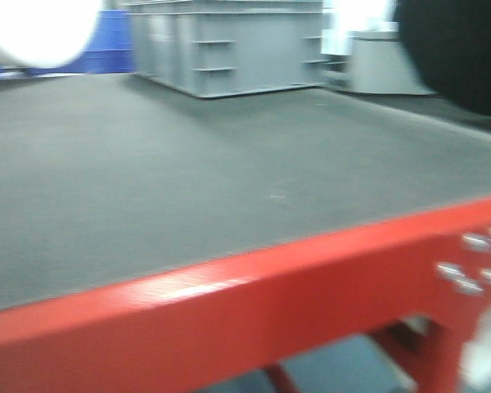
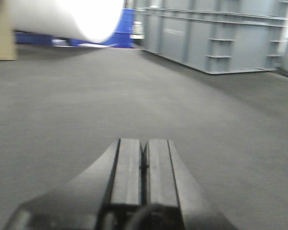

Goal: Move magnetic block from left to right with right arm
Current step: 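Drive up to the table beside the grey crate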

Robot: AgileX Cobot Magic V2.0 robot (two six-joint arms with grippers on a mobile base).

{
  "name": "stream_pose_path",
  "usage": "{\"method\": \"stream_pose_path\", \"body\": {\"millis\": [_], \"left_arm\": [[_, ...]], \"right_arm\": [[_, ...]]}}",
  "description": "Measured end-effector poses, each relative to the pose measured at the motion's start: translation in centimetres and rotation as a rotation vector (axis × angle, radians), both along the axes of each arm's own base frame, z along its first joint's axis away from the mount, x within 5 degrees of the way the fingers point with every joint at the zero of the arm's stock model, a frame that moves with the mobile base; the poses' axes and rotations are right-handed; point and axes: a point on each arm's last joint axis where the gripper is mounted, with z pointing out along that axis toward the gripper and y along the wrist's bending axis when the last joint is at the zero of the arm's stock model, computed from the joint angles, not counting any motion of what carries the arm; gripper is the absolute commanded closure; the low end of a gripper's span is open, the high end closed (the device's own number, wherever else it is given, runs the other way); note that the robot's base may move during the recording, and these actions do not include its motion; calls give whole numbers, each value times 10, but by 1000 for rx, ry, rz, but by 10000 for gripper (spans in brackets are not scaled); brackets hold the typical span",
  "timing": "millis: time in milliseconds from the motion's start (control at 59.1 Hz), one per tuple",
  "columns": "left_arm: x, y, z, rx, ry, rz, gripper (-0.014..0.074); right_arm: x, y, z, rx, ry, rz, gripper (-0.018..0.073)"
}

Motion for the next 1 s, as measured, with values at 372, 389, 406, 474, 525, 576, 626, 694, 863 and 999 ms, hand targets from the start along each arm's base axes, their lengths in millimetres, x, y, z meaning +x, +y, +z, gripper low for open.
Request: {"method": "stream_pose_path", "body": {"millis": [372, 389, 406, 474, 525, 576, 626, 694, 863, 999], "left_arm": [[0, 0, 0, 0, 0, 0, 713], [0, 0, 0, 0, 0, 0, 713], [0, 0, 0, 0, 0, 0, 713], [0, 0, 0, 0, 0, 0, 713], [0, 0, 0, 0, 0, 0, 713], [0, 0, 0, 0, 0, 0, 713], [0, 0, 0, 0, 0, 0, 713], [0, 0, 0, 0, 0, 0, 713], [0, 0, 0, 0, 0, 0, 713], [0, 0, 0, 0, 0, 0, 713]], "right_arm": [[0, 0, 0, 0, 0, 0, 430], [0, 0, 0, 0, 0, 0, 430], [0, 0, 0, 0, 0, 0, 430], [0, 0, 0, 0, 0, 0, 430], [0, 0, 0, 0, 0, 0, 430], [0, 0, 0, 0, 0, 0, 430], [0, 0, 0, 0, 0, 0, 430], [0, 0, 0, 0, 0, 0, 430], [0, 0, 0, 0, 0, 0, 430], [0, 0, 0, 0, 0, 0, 430]]}}
